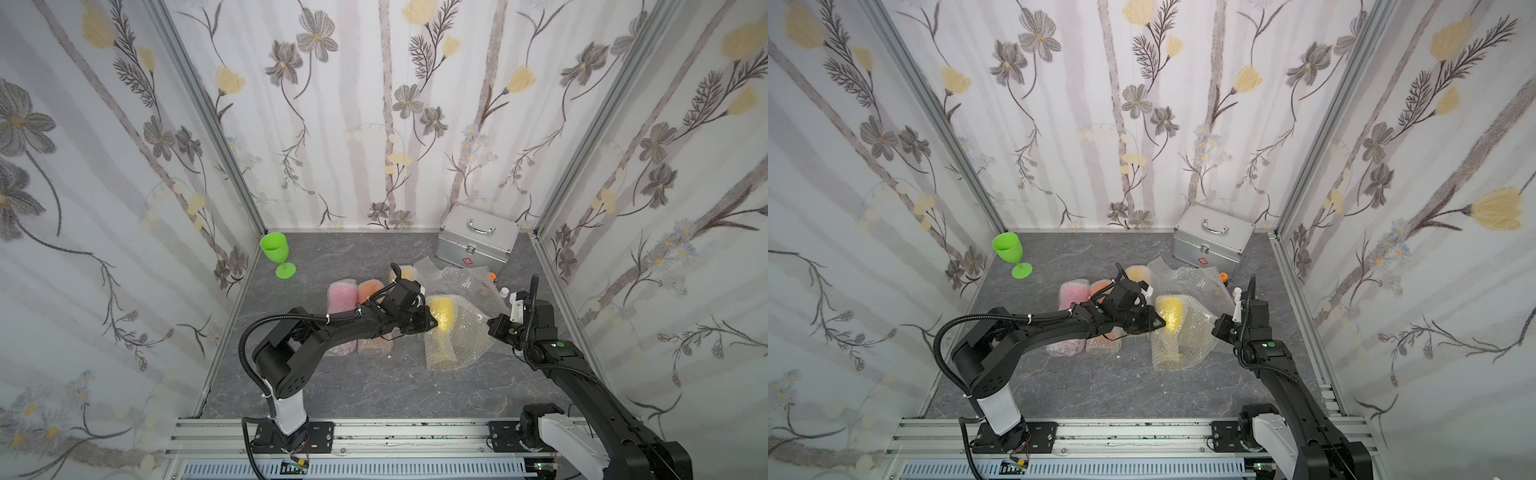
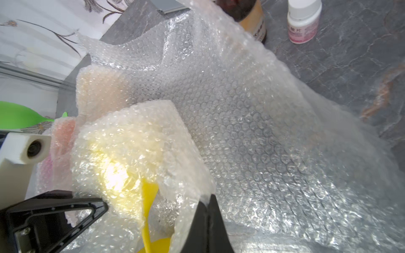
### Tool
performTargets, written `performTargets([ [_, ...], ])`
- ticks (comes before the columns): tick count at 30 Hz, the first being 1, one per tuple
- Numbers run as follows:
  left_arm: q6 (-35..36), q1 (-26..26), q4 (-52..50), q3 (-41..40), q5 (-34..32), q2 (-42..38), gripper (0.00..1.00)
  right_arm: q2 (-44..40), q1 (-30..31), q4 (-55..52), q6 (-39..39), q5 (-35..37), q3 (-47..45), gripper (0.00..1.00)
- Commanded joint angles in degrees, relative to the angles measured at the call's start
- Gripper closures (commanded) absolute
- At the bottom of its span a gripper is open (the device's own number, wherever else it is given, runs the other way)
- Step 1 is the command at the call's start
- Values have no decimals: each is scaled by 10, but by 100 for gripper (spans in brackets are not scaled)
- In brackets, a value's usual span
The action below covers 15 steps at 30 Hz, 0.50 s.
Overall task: Unpack wine glasses from bubble wrap
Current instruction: Unwrap the bubble wrap.
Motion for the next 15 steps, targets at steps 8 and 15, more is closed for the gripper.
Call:
performTargets([
  [8,-46,10,103,-39,21,-10,80,2,-5,2,12,52,-24,100],
  [15,-66,22,130,-77,24,-22,79,0,-34,9,12,44,-32,100],
])
